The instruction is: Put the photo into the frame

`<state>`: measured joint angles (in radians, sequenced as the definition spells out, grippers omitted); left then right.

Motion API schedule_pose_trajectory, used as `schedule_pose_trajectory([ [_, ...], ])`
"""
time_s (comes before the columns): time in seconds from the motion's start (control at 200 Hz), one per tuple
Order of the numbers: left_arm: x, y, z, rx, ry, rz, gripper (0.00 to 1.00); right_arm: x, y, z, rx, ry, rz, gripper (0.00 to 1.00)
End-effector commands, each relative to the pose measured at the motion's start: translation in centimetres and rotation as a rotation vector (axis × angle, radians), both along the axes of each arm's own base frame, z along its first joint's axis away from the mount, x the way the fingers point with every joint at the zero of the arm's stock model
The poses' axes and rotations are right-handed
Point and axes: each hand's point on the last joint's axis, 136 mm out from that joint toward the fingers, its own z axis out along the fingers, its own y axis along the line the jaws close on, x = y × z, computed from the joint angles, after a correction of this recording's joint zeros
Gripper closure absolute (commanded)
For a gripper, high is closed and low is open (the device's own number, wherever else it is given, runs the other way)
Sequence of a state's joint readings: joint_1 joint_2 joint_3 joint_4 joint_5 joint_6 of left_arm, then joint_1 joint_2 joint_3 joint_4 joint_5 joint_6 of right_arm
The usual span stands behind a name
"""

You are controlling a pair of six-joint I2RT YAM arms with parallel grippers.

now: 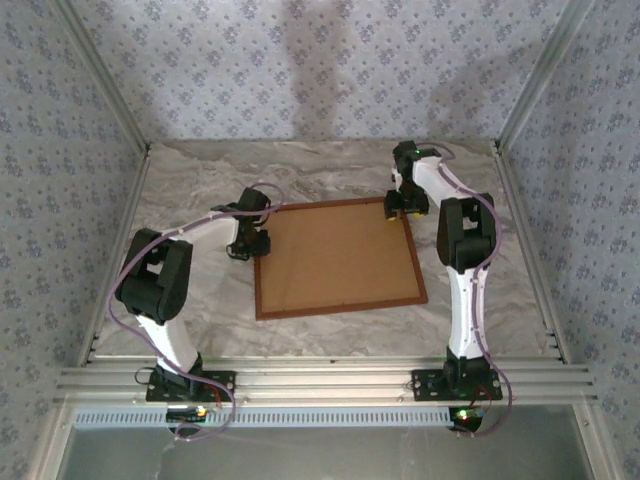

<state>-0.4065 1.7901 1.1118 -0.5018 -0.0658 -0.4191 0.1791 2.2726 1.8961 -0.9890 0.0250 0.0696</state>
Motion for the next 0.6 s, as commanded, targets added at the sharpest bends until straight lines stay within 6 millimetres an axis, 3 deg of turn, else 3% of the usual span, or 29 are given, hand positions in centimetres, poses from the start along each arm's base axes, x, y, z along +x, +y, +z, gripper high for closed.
schedule_pose_trajectory([
  [0.0, 0.1, -0.9, -0.1, -0.010, 0.010, -0.027, 0.75, -0.2, 0.5, 4.5, 0.106, -0.077, -0.037, 0.35],
  [0.08, 0.2, -0.8, 0.1, -0.005, 0.006, -0.030, 0.76, -0.1, -0.5, 5.8, 0.105, -0.119, -0.064, 0.35],
  [0.175, 0.3, -0.7, 0.1, 0.003, 0.006, -0.036, 0.80, 0.0, -1.9, 6.1, 0.064, -0.141, -0.090, 0.36],
  [0.305, 0.3, -0.7, 0.1, 0.008, 0.007, -0.040, 0.84, -0.1, -3.1, 4.5, 0.005, -0.104, -0.105, 0.36],
  [0.595, 0.4, -0.7, 0.2, 0.011, 0.012, -0.044, 0.91, 0.5, -3.5, 1.5, -0.041, -0.072, -0.095, 0.36],
])
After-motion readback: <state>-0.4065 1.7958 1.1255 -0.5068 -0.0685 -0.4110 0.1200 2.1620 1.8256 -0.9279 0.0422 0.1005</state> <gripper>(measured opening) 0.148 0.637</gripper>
